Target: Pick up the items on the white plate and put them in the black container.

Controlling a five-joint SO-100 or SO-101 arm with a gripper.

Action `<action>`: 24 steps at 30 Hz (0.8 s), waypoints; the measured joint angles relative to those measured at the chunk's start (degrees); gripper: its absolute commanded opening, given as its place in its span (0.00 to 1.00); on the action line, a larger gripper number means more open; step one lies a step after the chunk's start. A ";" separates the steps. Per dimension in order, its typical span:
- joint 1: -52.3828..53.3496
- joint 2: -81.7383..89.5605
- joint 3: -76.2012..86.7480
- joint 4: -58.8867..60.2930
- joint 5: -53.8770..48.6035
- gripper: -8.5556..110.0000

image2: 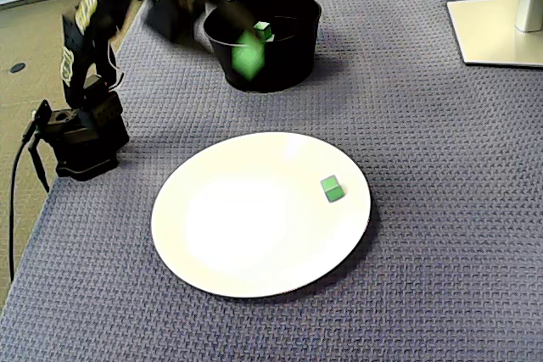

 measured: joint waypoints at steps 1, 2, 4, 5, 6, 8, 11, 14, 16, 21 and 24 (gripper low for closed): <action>-2.72 4.48 1.93 -0.44 -0.88 0.07; -5.89 8.70 3.78 -0.70 -1.85 0.07; -12.48 16.88 7.65 -1.67 -4.48 0.07; -16.35 21.01 10.02 -2.55 -6.24 0.07; -19.69 24.43 12.48 -3.69 -8.09 0.07; -26.98 31.46 18.81 -7.47 -12.22 0.07; -37.35 40.61 32.17 -16.61 -20.04 0.07; -45.62 47.90 48.52 -28.21 -28.39 0.07; -49.31 51.15 60.29 -37.18 -32.96 0.07; -54.14 53.79 85.78 -57.57 -37.79 0.07; -56.51 53.79 95.80 -65.57 -38.85 0.07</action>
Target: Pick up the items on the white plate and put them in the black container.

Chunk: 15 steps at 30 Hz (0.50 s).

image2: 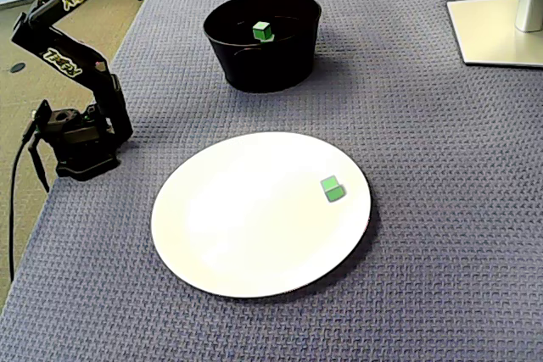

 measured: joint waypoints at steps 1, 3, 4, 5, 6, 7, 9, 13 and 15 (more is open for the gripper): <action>-0.88 0.00 2.72 -2.02 -0.26 0.07; -2.81 -0.44 7.12 -4.48 -0.70 0.07; -3.69 -0.79 9.14 -5.71 -1.05 0.07; -4.66 -1.32 11.07 -6.94 -1.32 0.07; -5.63 -1.93 12.66 -8.17 -1.32 0.07; -6.24 -2.72 13.89 -9.14 -1.32 0.07; -6.86 -4.57 15.82 -10.55 -1.41 0.07; -6.94 -8.00 18.90 -13.45 -1.49 0.17; -7.12 -8.96 19.86 -14.24 -1.49 0.26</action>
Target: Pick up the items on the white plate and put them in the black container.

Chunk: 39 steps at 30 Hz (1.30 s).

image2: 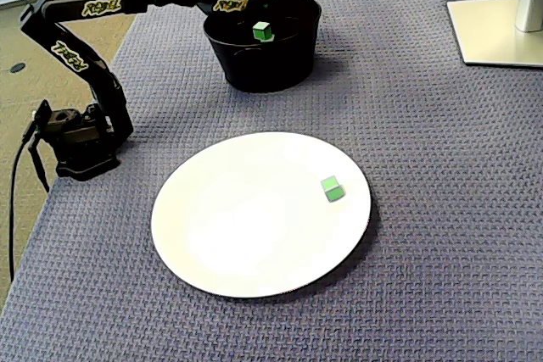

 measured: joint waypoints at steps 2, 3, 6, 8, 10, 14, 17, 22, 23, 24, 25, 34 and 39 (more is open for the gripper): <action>-0.09 -0.09 0.53 -0.35 0.35 0.31; -0.09 -0.09 0.53 -0.35 0.70 0.32; 1.05 0.26 0.00 3.43 1.49 0.35; 3.08 0.70 -2.11 8.35 1.76 0.36; 6.06 1.05 -6.42 15.03 1.67 0.35; 14.33 1.05 -16.61 28.92 -3.96 0.34; 21.36 0.88 -20.39 33.49 -11.25 0.35; 33.22 -5.63 -24.43 32.87 -21.97 0.35; 35.42 -7.65 -25.49 32.87 -23.91 0.35; 37.53 -9.84 -26.19 32.52 -25.66 0.34; 39.55 -12.04 -26.89 31.90 -27.25 0.34; 48.60 -27.77 -34.54 30.94 -25.84 0.32; 51.77 -34.45 -40.43 30.94 -18.72 0.32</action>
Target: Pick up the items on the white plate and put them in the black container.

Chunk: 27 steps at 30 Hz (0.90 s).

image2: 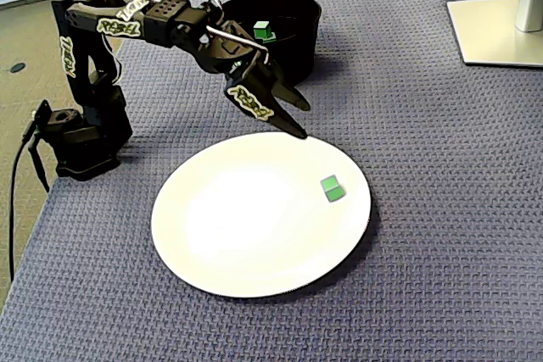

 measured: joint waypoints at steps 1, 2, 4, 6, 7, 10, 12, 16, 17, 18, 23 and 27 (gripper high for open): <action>0.70 -1.14 -0.44 -0.35 0.09 0.32; 1.41 -2.20 -0.70 -1.23 0.00 0.32; 2.90 -4.31 -0.79 -2.81 -0.70 0.32; 4.39 -6.24 -1.05 -4.57 -1.32 0.32; 4.92 -7.21 -1.32 -5.19 -1.58 0.32; 6.33 -10.46 -1.93 -7.65 -2.81 0.31; 6.86 -12.48 -2.02 -9.05 -3.25 0.30; 6.68 -14.41 -2.02 -11.78 -3.52 0.30; 6.50 -14.50 -2.02 -12.92 -3.52 0.30; 6.33 -14.50 -2.02 -13.62 -3.52 0.29; 4.31 -14.50 -2.02 -15.03 -2.72 0.29; 2.90 -14.68 0.97 -18.46 -2.72 0.29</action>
